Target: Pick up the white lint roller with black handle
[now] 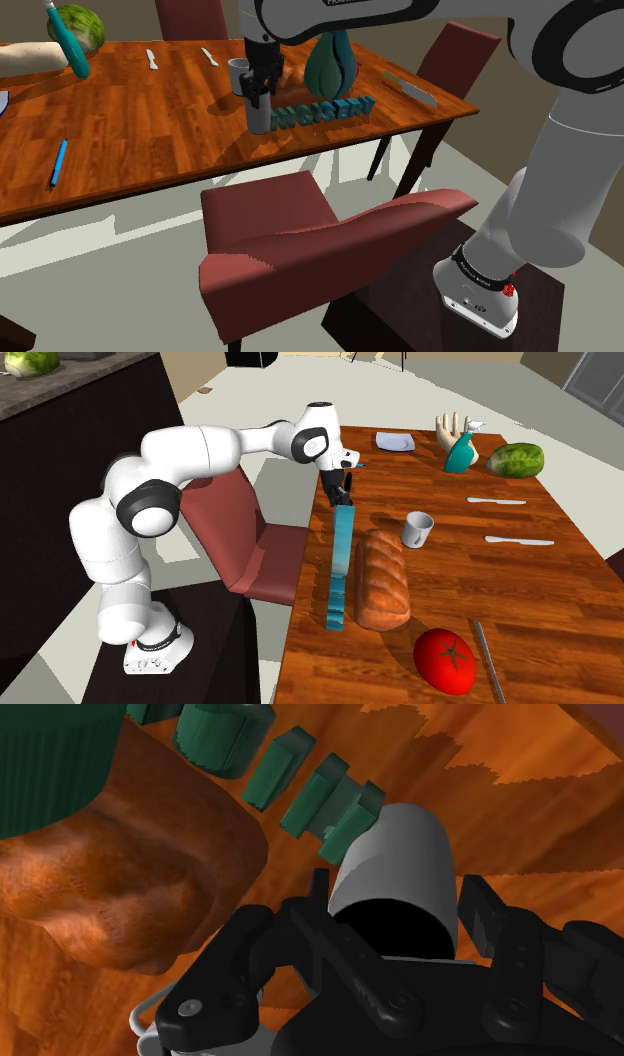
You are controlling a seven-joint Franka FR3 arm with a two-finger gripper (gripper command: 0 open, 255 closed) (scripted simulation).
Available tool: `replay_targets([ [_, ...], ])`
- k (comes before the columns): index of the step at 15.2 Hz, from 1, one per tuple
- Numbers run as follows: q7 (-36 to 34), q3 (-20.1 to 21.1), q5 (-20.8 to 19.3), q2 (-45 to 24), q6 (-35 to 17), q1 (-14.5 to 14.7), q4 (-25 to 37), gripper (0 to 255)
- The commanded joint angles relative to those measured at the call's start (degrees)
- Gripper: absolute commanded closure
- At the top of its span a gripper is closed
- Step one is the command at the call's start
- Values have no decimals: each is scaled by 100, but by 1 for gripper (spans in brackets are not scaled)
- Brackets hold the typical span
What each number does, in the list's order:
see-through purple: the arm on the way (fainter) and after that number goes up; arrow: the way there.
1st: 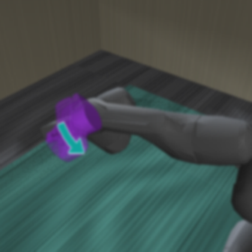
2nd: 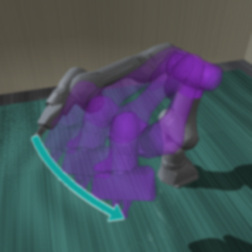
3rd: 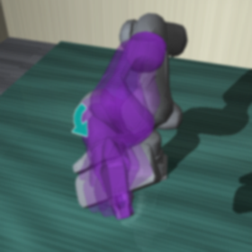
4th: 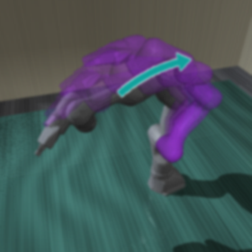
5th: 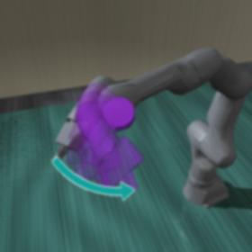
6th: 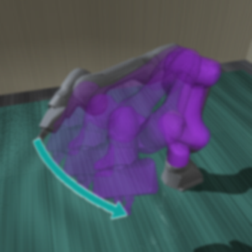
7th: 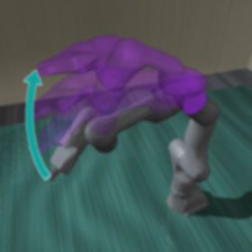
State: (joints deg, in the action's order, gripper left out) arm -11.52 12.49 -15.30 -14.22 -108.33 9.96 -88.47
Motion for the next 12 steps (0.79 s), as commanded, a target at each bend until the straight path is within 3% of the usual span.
replay_targets([
  [1, -4, -1, -2, -6, -15, 0, -15, 255],
  [9, -6, 0, -2, -5, -11, 1, -13, 255],
  [12, 39, 7, 13, -7, 215, 12, 220, 255],
])
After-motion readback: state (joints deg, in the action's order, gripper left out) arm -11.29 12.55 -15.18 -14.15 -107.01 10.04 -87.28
